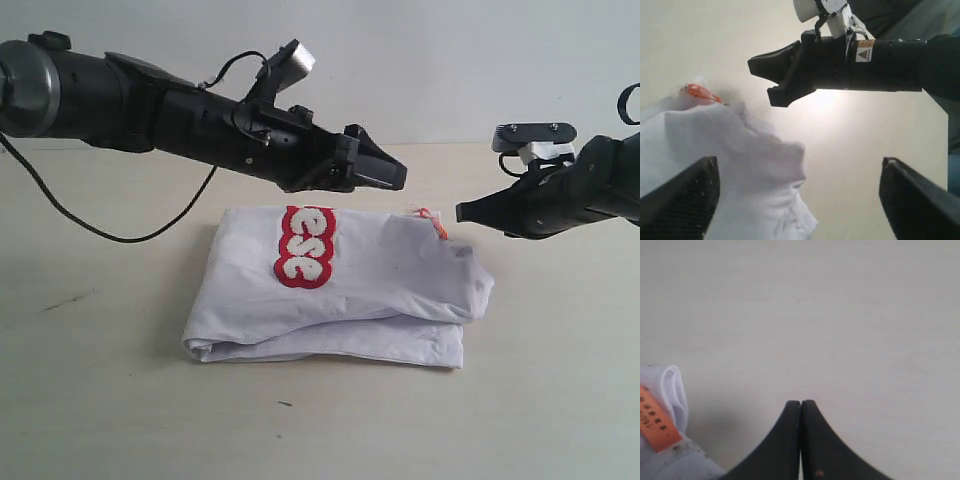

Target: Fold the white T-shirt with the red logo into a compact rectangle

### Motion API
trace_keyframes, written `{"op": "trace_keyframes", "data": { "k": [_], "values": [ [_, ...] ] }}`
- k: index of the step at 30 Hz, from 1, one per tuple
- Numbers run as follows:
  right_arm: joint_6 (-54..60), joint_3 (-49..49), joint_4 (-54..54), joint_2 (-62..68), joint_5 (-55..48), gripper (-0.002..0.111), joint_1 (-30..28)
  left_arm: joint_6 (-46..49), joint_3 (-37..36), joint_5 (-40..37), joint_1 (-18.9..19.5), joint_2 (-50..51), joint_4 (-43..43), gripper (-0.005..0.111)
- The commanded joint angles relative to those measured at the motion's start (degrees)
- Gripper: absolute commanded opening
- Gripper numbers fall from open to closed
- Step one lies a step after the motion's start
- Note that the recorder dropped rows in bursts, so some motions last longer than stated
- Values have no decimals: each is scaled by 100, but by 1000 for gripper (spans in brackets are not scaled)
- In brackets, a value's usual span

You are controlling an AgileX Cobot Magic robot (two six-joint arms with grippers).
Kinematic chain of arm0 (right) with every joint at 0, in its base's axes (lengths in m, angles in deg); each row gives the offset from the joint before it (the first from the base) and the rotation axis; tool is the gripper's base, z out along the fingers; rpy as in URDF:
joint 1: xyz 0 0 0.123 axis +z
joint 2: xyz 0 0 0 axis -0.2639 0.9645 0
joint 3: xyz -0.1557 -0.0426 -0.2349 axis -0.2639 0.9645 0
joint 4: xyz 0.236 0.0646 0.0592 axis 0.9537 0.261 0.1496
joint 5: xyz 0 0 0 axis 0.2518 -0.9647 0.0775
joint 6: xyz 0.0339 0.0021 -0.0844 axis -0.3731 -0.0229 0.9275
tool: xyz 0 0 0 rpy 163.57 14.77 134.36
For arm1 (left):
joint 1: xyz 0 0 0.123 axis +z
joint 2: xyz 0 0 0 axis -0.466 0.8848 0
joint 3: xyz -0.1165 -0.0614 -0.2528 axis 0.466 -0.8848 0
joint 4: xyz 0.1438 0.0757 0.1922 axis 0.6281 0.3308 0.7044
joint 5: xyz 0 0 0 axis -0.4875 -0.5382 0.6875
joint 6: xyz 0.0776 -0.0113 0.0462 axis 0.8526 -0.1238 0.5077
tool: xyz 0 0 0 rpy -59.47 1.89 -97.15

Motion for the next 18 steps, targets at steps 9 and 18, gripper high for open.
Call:
{"op": "trace_keyframes", "data": {
  "k": [9, 18],
  "values": [
    [-58, -77, 155, -270, -98, 0, 47, -606, -143, 117, 835, -226, 1983, 23],
    [214, -77, 106, -758, -351, 0, 642, -794, -356, -166, 904, 512, 2439, 27]
  ]
}}
